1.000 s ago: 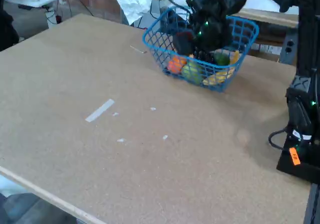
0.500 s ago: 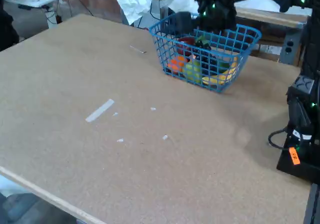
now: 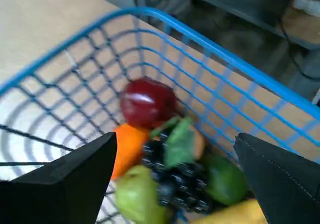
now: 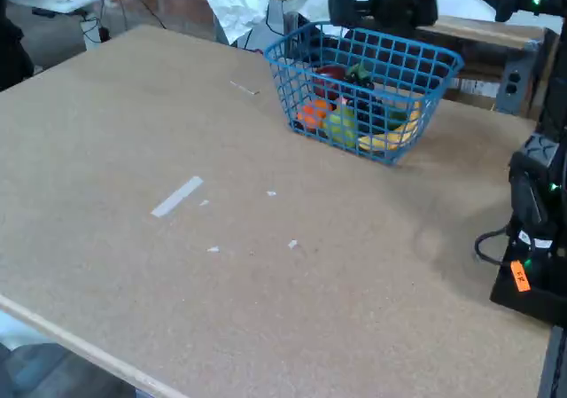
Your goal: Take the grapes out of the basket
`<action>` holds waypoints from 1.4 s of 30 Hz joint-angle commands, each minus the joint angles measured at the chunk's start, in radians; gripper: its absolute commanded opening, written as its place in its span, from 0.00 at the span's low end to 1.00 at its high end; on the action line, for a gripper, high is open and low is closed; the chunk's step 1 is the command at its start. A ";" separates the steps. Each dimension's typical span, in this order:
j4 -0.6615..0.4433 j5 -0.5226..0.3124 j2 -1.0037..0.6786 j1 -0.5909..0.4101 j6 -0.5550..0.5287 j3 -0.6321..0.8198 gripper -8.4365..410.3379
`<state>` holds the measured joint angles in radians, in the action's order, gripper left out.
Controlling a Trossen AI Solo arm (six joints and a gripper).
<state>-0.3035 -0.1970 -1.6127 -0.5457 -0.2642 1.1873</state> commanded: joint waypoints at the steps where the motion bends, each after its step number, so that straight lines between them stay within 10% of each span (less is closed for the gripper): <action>1: -0.026 -0.011 -0.019 -0.020 -0.014 -0.002 0.80; 42: 0.202 0.053 -0.324 -0.021 0.045 -0.002 0.80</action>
<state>-0.1230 -0.1436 -1.9373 -0.5659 -0.2188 1.1854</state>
